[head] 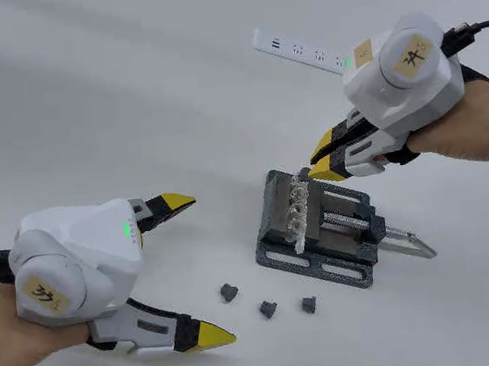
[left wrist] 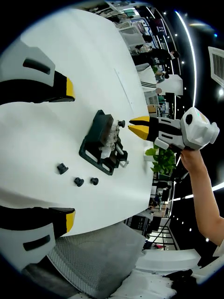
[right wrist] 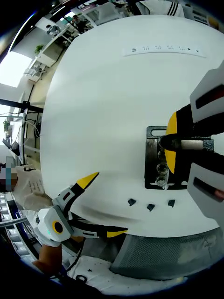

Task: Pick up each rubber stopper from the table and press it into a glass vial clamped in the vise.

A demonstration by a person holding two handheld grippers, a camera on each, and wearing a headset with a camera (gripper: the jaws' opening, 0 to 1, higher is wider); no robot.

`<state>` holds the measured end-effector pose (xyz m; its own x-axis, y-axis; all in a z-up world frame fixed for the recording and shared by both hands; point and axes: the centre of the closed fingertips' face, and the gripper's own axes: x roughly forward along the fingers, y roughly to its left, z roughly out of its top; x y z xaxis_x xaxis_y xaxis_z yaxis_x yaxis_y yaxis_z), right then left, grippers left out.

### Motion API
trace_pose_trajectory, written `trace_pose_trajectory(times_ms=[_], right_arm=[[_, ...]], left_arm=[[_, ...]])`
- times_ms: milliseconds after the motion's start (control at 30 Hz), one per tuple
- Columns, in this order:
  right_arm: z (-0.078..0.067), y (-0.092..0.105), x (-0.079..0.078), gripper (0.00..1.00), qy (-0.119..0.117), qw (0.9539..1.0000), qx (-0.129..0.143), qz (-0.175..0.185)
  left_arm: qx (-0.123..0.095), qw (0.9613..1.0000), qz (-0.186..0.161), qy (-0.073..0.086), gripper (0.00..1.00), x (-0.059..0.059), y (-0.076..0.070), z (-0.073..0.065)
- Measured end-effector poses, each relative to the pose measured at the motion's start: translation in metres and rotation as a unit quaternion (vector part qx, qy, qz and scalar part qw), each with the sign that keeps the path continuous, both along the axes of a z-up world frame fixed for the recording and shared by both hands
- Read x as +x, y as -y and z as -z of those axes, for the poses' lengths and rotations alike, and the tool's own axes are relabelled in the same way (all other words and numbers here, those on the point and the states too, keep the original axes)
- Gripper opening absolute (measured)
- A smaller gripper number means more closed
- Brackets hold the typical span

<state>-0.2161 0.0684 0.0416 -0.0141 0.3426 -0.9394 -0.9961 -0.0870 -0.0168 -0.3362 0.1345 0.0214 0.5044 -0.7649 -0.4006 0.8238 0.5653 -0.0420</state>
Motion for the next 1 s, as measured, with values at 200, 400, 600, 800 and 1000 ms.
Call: trace_pose_trajectory(times_ms=[200, 400, 600, 800, 1000], right_arm=[[0.003, 0.0, 0.0, 0.03, -0.001, 1.0, 0.0, -0.001], [0.006, 0.0, 0.0, 0.01, -0.002, 1.0, 0.0, -0.001], [0.009, 0.0, 0.0, 0.01, -0.004, 1.0, 0.0, 0.0], [0.01, -0.001, 0.0, 0.0, -0.004, 1.0, 0.0, 0.0], [0.012, -0.001, 0.0, 0.0, -0.006, 1.0, 0.0, 0.001]], left_arm=[[-0.001, 1.0, 0.0, -0.001, 0.93, 0.0, 0.001, 0.0], [-0.001, 1.0, 0.0, -0.002, 0.93, 0.0, 0.001, 0.001], [-0.002, 1.0, 0.0, -0.003, 0.92, -0.001, 0.002, 0.003], [-0.004, 1.0, 0.001, -0.004, 0.92, -0.001, 0.003, 0.005], [-0.005, 1.0, 0.0, -0.006, 0.92, -0.003, 0.003, 0.006]])
